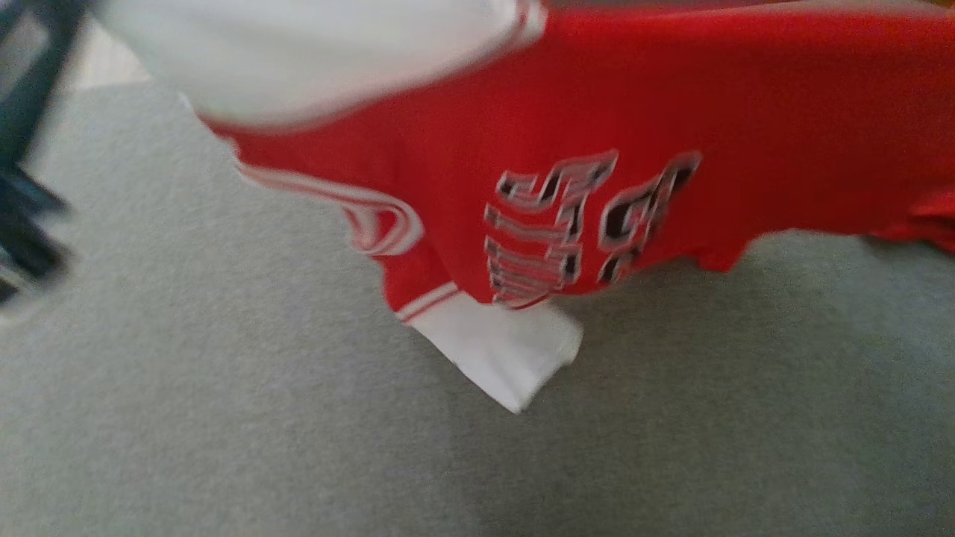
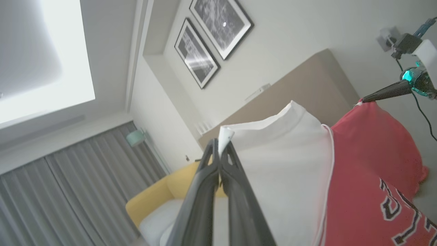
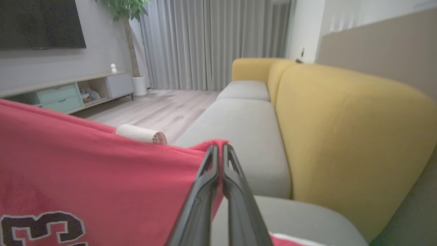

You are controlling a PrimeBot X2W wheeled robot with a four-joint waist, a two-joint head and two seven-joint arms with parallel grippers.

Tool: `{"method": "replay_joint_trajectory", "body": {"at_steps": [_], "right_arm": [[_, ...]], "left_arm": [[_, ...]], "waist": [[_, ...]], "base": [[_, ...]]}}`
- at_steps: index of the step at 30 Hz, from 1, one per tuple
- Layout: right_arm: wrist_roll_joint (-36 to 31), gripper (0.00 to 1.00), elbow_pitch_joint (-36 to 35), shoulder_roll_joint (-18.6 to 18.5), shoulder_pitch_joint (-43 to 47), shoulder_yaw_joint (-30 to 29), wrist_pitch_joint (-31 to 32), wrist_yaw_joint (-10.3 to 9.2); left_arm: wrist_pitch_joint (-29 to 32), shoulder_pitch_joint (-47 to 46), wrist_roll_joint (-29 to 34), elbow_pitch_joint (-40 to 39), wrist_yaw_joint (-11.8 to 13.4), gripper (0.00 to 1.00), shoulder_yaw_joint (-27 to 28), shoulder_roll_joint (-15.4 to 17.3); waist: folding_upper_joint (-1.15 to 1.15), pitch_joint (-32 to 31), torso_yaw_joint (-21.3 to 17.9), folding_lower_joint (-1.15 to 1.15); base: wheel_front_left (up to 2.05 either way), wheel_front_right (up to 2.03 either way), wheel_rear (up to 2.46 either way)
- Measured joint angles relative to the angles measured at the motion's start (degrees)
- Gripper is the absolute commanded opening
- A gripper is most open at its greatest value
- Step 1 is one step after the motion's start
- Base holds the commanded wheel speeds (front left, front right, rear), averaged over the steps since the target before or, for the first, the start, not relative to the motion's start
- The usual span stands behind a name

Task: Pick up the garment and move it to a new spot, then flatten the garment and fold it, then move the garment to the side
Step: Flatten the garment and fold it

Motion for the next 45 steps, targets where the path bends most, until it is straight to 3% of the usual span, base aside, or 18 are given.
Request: {"method": "replay_joint_trajectory", "body": {"at_steps": [5, 8, 9, 16, 24, 29, 34, 37, 45], "right_arm": [[0.10, 0.00, 2.99, -2.64, -12.09, 0.88, 3.99, 0.00], [-1.40, 0.00, 7.92, -1.87, -20.95, 5.24, 4.49, 0.00], [-1.40, 0.00, 7.92, -1.87, -20.95, 5.24, 4.49, 0.00], [-13.43, 0.00, 21.30, 5.11, -40.67, 11.32, -0.65, 0.00], [-25.60, 0.00, 33.16, 9.98, -55.70, 11.18, -16.58, 0.00], [-26.09, 0.00, 36.00, 10.01, -56.78, 15.00, -20.14, 0.01], [-26.09, 0.00, 38.53, 10.10, -53.43, 18.87, -23.09, 0.00], [-26.60, 0.00, 40.47, 10.17, -48.65, 20.42, -24.71, 0.00], [-28.20, 0.00, 40.99, 10.34, -28.94, 17.73, -29.81, 0.00]], "left_arm": [[4.87, -13.39, -1.00, 5.78, -7.22, 0.00, 0.97, -3.04], [9.31, -20.78, -0.84, 12.79, -9.26, 0.00, -1.20, -6.67], [9.31, -20.78, -0.84, 12.79, -9.26, 0.00, -1.20, -6.67], [12.12, -38.19, 1.82, 29.52, -10.15, 0.00, -11.04, -15.03], [0.79, -56.46, 9.50, 46.51, -10.15, 0.00, -14.38, -20.75], [-1.57, -57.40, 8.95, 47.68, -10.15, 0.00, -17.14, -20.52], [-1.68, -49.13, 8.67, 39.62, -10.05, 0.00, -17.98, -14.16], [-1.68, -37.58, 9.21, 32.84, -7.34, 0.00, -18.00, -10.65], [-1.67, -1.54, 10.58, 12.99, 9.59, 0.00, -20.50, -5.95]], "waist": [[0.00, 0.92, -1.97, 0.00], [0.00, 3.34, -2.32, 0.02], [0.00, 3.34, -2.32, 0.02], [0.00, 11.71, -2.52, 0.04], [-0.01, 20.11, -2.74, 0.05], [0.00, 21.81, -2.39, 0.01], [0.00, 22.88, -1.43, 0.02], [0.00, 22.97, -0.67, 0.03], [0.00, 18.52, 0.65, 0.01]], "base": [[0.00, 0.00, 0.00], [0.00, 0.00, 0.00], [0.00, 0.00, 0.00], [0.00, 0.00, 0.00], [0.00, 0.00, 0.00], [0.00, 0.00, 0.00], [0.00, 0.00, 0.00], [0.00, 0.00, 0.00], [0.00, 0.00, 0.00]]}}
